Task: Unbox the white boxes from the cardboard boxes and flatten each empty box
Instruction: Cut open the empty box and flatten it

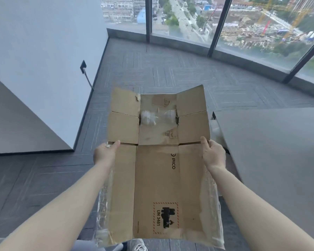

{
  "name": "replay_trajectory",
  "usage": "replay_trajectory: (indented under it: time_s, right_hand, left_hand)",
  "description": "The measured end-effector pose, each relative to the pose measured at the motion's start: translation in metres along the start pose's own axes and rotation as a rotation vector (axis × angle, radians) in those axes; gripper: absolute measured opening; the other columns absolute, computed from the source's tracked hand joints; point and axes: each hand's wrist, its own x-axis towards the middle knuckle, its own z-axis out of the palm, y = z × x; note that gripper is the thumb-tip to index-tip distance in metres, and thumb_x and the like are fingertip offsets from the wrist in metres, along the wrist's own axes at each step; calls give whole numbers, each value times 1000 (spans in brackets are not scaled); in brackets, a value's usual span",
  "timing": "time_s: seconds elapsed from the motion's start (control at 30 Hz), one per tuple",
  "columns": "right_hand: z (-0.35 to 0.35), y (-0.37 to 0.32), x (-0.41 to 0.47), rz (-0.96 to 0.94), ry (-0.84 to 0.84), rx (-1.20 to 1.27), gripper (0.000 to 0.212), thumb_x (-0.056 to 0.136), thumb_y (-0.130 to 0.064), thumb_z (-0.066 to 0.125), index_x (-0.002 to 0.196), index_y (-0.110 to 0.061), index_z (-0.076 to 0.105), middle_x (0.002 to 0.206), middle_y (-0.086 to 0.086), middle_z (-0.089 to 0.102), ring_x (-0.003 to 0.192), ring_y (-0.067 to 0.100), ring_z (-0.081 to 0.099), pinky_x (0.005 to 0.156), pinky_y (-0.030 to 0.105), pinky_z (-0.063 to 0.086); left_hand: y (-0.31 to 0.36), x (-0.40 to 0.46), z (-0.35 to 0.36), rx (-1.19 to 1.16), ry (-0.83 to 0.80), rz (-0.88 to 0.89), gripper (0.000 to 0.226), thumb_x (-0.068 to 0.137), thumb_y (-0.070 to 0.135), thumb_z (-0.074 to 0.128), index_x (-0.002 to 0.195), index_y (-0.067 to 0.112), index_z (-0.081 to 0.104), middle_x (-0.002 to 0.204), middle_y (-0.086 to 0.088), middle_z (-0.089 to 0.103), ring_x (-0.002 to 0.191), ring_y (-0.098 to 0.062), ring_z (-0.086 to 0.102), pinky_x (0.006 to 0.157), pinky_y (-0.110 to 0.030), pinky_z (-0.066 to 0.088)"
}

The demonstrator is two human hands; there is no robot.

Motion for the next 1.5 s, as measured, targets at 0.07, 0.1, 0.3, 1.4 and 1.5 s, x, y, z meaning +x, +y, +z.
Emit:
replay_trajectory:
  time_s: [0.07,0.1,0.3,1.4,1.5]
  right_hand:
    - [32,9,17,15,-5,-48,53,101,-46,45,61,-13,37,61,2,51,62,22,47,61,36,35]
    - [47,14,27,21,-16,-74,53,102,-46,44,61,-12,39,64,3,53,64,22,49,63,37,35]
    - [134,73,84,23,-37,-267,51,103,-45,40,77,-4,57,78,7,57,79,27,48,70,35,33]
    - [481,555,314,106,-95,-453,51,101,-47,38,85,-6,63,103,20,67,97,37,59,72,36,36]
    - [481,566,316,131,-95,-495,53,102,-49,37,94,-4,65,109,21,66,102,38,57,73,36,34]
  left_hand:
    - [-15,26,12,17,-13,-30,34,88,36,71,95,2,65,81,13,51,90,-21,49,71,-29,36]
    - [-25,39,20,31,-14,-42,29,88,35,71,83,8,62,73,15,44,84,-20,46,67,-30,35]
    - [-99,111,75,90,-3,-152,32,86,37,72,73,13,55,59,8,43,63,-22,43,55,-28,31]
    - [-573,362,397,311,-26,-194,39,86,48,66,70,16,52,86,-6,62,90,-28,61,73,-30,38]
    - [-580,363,402,380,-64,-146,42,88,50,64,103,11,60,105,-7,63,105,-28,59,80,-31,40]
